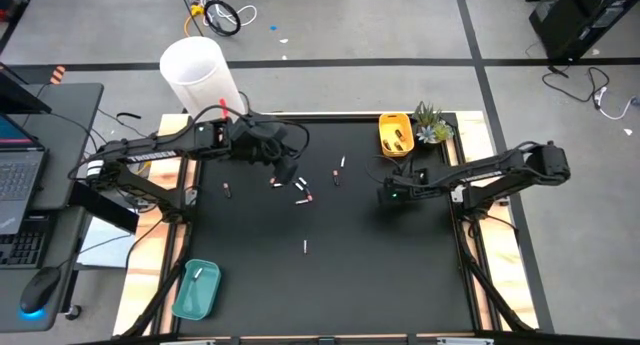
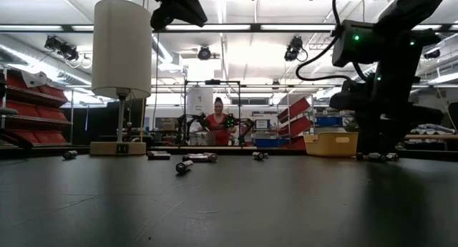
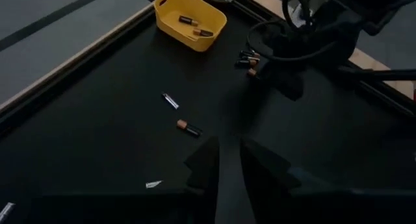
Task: Sort batteries
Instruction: Put the black battery into the yellow bin
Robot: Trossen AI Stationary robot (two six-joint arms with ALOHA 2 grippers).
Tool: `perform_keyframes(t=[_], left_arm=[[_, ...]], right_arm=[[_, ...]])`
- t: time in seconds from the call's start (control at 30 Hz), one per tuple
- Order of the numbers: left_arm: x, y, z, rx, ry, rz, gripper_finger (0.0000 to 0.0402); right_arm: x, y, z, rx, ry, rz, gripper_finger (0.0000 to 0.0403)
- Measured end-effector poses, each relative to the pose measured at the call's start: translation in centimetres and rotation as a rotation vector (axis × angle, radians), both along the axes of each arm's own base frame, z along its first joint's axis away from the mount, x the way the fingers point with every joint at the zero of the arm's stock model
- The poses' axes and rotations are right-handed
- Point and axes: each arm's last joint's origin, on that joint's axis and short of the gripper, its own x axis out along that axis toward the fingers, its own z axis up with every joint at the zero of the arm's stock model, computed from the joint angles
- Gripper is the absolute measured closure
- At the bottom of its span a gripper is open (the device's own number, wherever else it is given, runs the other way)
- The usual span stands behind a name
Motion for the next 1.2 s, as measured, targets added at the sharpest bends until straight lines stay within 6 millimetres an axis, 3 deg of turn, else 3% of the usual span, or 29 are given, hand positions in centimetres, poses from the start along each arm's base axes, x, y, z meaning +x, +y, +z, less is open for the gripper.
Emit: perform_keyframes(t=[0.2,0.37,0.57,0.87,1.1,1.2], left_arm=[[0.0,0.0,0.0,0.0,0.003,-0.001,0.0324],[0.0,0.0,0.0,0.003,0.004,-0.002,0.0324],[0.0,0.0,0.0,0.02,0.003,-0.013,0.0324],[0.5,0.3,0.3,0.068,-0.035,0.041,0.0324],[1.4,0.7,-0.7,0.103,0.01,0.1,0.0324],[1.8,0.8,-1.3,0.096,0.032,0.11,0.0324]], right_arm=[[-0.2,-0.1,-1.4,0.012,-0.038,0.006,0.028],[-0.4,-0.1,-1.3,0.022,-0.042,0.078,0.0377],[-0.5,-0.1,-0.3,0.087,-0.088,0.146,0.0397],[0.5,-0.6,6.7,-0.009,-0.289,0.281,0.0401],[0.6,-3.1,12.6,-0.147,-0.311,0.335,0.0402],[0.4,-4.5,14.1,-0.193,-0.289,0.339,0.0402]])
